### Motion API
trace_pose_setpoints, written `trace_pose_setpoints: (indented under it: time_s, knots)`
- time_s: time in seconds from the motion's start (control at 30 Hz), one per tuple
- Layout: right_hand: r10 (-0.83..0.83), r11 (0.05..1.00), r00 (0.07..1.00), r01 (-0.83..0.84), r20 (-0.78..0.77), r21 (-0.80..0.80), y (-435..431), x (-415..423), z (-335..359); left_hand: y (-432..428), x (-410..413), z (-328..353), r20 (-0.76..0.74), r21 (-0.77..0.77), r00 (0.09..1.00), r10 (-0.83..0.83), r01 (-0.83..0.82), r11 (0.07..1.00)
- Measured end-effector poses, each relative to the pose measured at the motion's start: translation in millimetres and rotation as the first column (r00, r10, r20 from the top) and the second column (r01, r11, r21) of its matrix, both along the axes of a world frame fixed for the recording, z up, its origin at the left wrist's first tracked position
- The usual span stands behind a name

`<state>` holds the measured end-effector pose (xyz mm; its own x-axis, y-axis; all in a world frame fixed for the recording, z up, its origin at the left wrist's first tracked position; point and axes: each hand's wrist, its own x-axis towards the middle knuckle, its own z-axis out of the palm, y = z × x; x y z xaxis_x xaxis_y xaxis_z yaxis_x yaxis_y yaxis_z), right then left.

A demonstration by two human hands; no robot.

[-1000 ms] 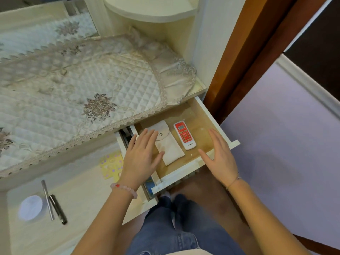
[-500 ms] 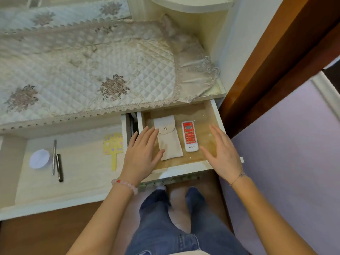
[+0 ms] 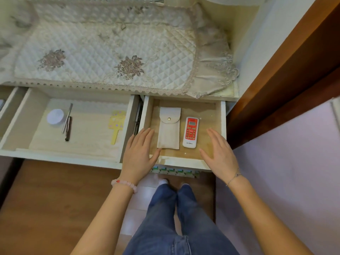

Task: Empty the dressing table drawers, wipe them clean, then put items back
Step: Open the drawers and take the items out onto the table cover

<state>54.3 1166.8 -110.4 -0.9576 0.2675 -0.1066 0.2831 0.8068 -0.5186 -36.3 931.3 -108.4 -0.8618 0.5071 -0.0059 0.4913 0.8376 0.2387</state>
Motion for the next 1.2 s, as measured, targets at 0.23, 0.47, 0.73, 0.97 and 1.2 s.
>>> trace_pose_setpoints:
  time_s: [0.23,0.47,0.73,0.97,1.2]
  knots:
    - [0.003,0.999,1.0,-0.001,0.028,-0.052,2,-18,-14,9,-10,-13,0.08,-0.004,0.997,0.01,-0.009,1.0]
    - [-0.011,0.998,0.999,0.014,0.045,-0.06,3,-39,-25,20,-32,-27,0.117,0.019,0.993,-0.028,0.026,0.999]
    - [-0.127,0.964,0.988,0.144,0.092,-0.222,-2,-66,-42,33,-58,-37,0.249,0.131,0.968,0.037,-0.072,0.989]
    - [-0.332,0.805,0.874,0.458,0.354,-0.376,-14,-90,-88,62,-68,-82,0.581,0.095,0.782,0.223,-0.337,0.937]
    - [-0.465,0.752,0.753,0.614,0.466,-0.242,-19,-108,-117,69,-76,-103,0.608,-0.053,0.705,0.366,-0.423,0.904]
